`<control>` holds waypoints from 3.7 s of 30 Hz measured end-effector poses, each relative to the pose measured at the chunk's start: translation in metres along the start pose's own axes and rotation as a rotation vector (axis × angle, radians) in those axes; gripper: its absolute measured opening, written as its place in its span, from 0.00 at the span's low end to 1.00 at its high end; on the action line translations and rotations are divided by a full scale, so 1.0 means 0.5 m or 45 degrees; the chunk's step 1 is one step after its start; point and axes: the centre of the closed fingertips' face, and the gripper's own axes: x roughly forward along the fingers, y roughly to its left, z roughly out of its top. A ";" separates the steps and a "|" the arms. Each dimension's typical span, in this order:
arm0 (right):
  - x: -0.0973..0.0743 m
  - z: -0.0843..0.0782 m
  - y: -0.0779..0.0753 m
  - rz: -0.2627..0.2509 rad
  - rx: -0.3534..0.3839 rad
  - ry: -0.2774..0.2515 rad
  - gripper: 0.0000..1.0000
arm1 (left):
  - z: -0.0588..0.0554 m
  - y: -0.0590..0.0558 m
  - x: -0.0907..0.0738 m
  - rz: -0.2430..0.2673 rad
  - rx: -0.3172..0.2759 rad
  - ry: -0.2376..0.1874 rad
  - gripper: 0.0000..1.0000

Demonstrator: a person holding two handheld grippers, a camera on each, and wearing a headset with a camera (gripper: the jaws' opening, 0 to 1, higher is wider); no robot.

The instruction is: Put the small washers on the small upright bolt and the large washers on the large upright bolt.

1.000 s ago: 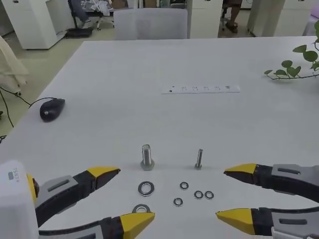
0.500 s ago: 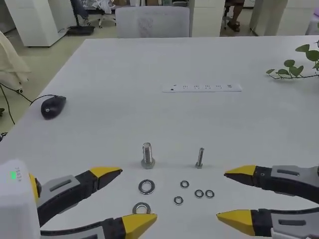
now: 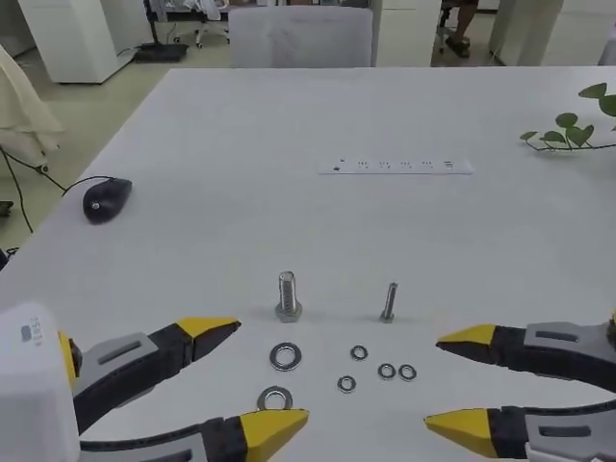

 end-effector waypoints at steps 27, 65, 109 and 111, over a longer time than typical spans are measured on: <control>0.048 -0.100 -0.085 0.113 -0.242 0.422 0.35 | 0.003 0.000 0.007 0.012 0.004 -0.003 0.55; 0.118 -0.180 -0.116 0.402 -0.377 0.898 0.21 | 0.014 0.014 0.007 0.048 0.007 -0.022 0.55; 0.082 -0.106 -0.169 0.276 -0.379 0.905 0.12 | 0.017 0.003 0.012 0.025 0.019 -0.020 0.55; 0.081 -0.092 -0.179 0.259 -0.382 0.897 0.12 | 0.018 0.002 0.013 0.023 0.019 -0.020 0.55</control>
